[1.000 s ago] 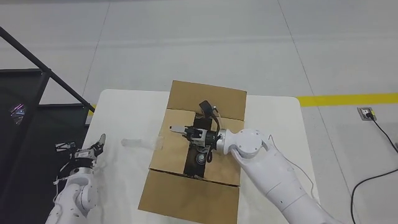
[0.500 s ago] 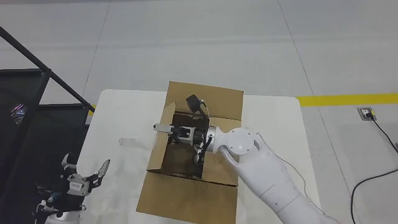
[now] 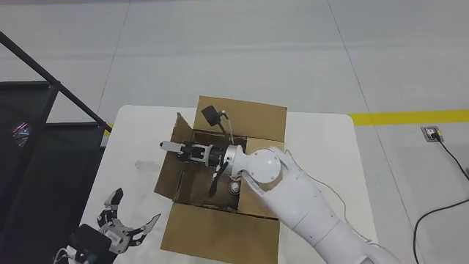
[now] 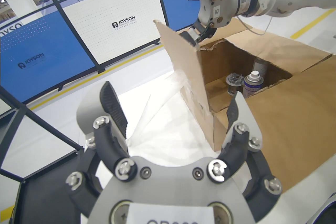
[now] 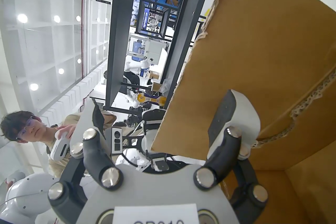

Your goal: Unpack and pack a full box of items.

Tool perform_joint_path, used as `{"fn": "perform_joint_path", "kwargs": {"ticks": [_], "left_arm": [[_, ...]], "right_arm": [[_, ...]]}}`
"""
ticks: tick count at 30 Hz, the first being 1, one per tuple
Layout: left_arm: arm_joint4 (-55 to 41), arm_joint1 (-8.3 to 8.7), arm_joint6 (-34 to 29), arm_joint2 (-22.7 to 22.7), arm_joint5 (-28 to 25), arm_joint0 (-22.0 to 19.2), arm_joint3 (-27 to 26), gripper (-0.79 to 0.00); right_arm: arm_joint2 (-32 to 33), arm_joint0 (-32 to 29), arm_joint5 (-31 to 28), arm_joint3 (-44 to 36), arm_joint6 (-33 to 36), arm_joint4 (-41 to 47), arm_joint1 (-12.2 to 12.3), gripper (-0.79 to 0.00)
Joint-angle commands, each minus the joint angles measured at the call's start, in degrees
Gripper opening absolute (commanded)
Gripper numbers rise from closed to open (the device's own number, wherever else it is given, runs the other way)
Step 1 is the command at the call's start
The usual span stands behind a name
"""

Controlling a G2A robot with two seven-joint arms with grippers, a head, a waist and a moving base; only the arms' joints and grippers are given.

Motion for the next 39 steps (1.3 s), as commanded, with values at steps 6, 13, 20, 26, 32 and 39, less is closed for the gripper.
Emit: {"fn": "perform_joint_path", "kwargs": {"ticks": [6, 13, 20, 26, 32, 39], "left_arm": [[-9.3, -0.65, -6.9, 1.2, 3.6, -2.8, -0.9, 0.0], [-12.2, -1.11, -11.6, 1.0, 9.3, -5.4, 0.6, 0.0], [-13.7, -1.29, -13.5, 0.1, 10.6, -7.4, 4.4, 0.0], [-13.2, -1.26, -15.8, -0.1, 10.0, -10.0, 9.0, 0.0], [-12.3, -1.29, -17.1, 1.4, 8.7, -13.6, 13.4, 0.0], [-10.9, -1.31, -17.5, 2.4, 7.8, -15.6, 16.1, 0.0]], "right_arm": [[-2.5, 1.2, -3.8, 5.1, 1.3, 1.2, -2.1, 0.0], [-2.4, 1.6, -9.1, 8.5, 5.8, 4.1, -3.2, 0.0], [1.1, -0.3, -15.6, 5.8, 7.4, 2.8, -1.9, 0.0], [8.4, -7.7, -19.0, -4.7, 7.9, -2.0, 1.8, 0.0], [20.1, -18.7, -19.4, -15.9, 14.2, 1.0, 6.3, 0.0], [29.6, -28.5, -20.9, -23.3, 19.1, 4.8, 9.4, 0.0]]}}
